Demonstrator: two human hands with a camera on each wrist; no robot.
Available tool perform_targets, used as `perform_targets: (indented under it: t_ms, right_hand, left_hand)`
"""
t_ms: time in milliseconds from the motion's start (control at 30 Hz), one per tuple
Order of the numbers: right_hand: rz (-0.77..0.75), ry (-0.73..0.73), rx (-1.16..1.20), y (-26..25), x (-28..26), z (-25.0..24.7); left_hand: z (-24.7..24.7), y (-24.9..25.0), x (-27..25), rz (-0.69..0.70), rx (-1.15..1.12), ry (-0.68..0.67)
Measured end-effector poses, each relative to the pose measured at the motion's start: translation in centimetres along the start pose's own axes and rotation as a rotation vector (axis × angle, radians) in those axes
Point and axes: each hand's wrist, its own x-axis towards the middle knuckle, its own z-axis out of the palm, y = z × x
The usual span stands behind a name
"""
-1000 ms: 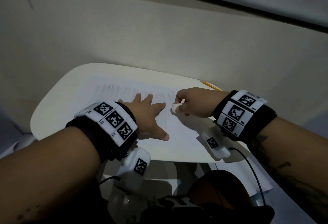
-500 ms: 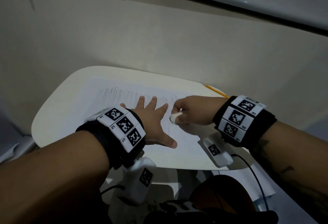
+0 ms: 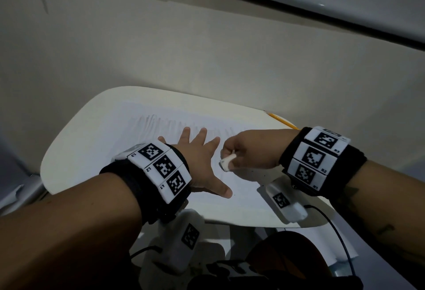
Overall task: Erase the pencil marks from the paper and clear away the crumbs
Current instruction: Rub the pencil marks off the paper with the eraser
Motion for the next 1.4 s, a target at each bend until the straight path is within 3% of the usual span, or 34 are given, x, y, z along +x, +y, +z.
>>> perform_targets:
  t_ms: [167,367,567,733,833,933,1033,1233,1400]
  right_hand:
    - [0.059,0.151,-0.019,0.1,1.2,-0.2]
    - [-0.001,-0.019,-0.015,0.2,-0.1,0.0]
    - [0.062,0.157,0.002,0.2,0.7,0.0]
    - [-0.013,0.018,0.022,0.2,-0.6,0.7]
    - [0.016,0.159,0.084,0.9,-0.8,0.5]
    - [0.093,0.360,0.355,2.4,-1.0,-0.2]
    - [0.140,0.398,0.550,3.3,-1.7,-0.5]
    - [0.131,0.280,0.340,2.6,-1.6,-0.5]
    - [0.128,0.315,0.158,1.6,-1.7,-2.1]
  left_hand:
    - [-0.1,0.1,0.0,0.000,-0.008,-0.001]
    - [0.0,0.0,0.0,0.004,0.001,0.004]
    - [0.0,0.0,0.0,-0.003,0.009,-0.006]
    - [0.0,0.0,0.0,-0.001,0.001,-0.005]
    - [-0.3,-0.1,-0.2,0.006,-0.019,-0.003]
    - [-0.6,-0.4,-0.7,0.015,-0.028,-0.003]
    - [-1.1,-0.7,-1.3,0.036,0.002,-0.014]
    - [-1.9,-0.4,-1.5,0.033,-0.008,-0.017]
    - [-4.3,0.5,-1.8,0.046,0.075,0.149]
